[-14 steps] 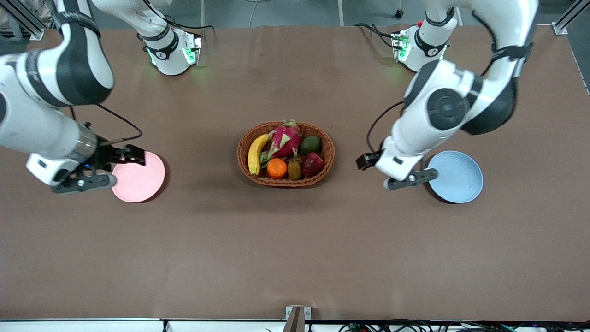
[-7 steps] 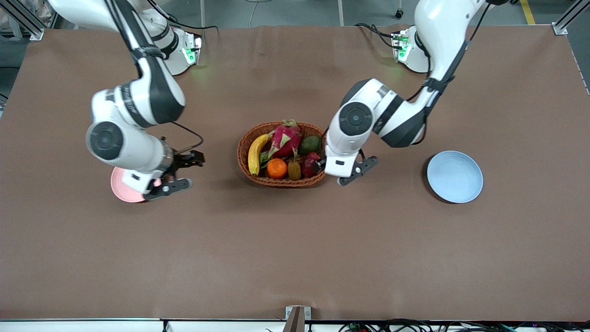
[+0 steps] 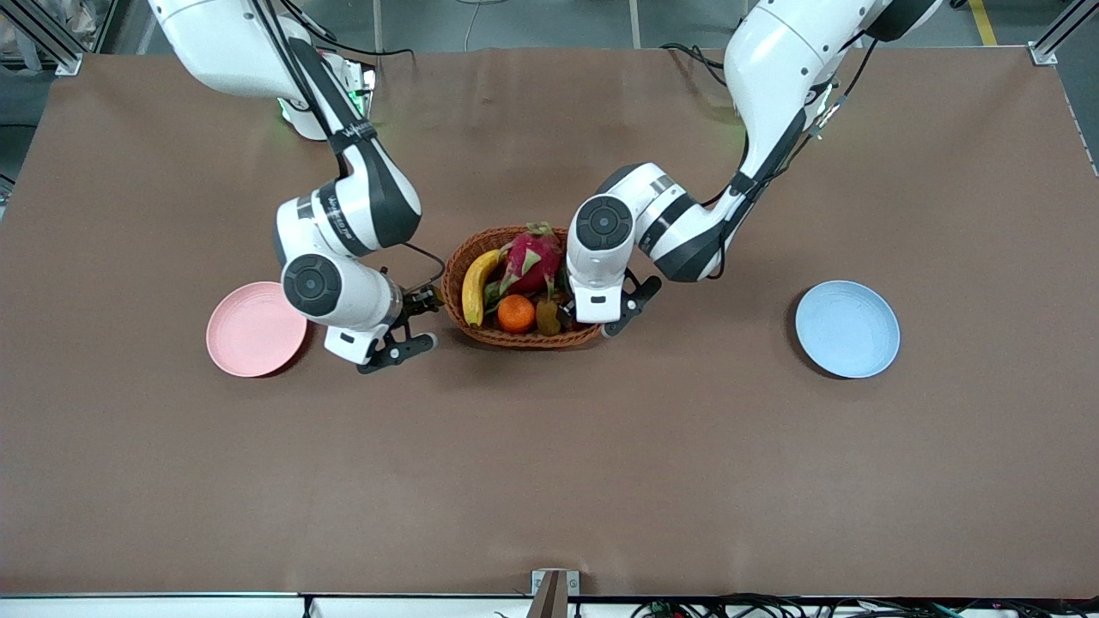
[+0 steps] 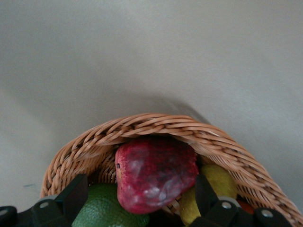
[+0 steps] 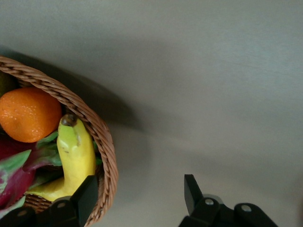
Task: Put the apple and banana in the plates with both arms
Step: 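Lower the left gripper onto the red apple while the right gripper reaches the banana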
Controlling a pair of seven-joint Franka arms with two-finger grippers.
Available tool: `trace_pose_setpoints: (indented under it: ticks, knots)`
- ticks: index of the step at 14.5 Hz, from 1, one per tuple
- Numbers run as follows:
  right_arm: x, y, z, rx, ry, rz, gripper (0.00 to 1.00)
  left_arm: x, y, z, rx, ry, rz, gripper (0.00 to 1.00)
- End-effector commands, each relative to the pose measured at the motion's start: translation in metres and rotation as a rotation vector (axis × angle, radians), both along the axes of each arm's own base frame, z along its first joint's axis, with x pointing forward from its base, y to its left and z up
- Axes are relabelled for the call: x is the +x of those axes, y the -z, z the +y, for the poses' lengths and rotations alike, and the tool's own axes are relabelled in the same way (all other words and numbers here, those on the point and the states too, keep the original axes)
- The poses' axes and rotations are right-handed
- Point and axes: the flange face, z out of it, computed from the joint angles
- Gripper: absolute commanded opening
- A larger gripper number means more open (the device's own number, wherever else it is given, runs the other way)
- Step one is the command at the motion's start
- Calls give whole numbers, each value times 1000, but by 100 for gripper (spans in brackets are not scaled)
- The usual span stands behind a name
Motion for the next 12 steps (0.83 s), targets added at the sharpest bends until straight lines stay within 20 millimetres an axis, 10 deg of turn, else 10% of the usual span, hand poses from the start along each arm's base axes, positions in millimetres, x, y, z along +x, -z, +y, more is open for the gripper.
trace_pose_setpoints:
  ticks: [1, 7, 12]
  knots:
    - [-9, 7, 23, 12, -17, -4, 76, -4, 10, -3, 6, -18, -16, 100]
    - [-16, 24, 53, 71, 2, -16, 76, -7, 28, -9, -21, -69, -26, 100]
    - [-18, 29, 67, 82, -10, -36, 70, -8, 30, -7, -15, -63, -25, 54]
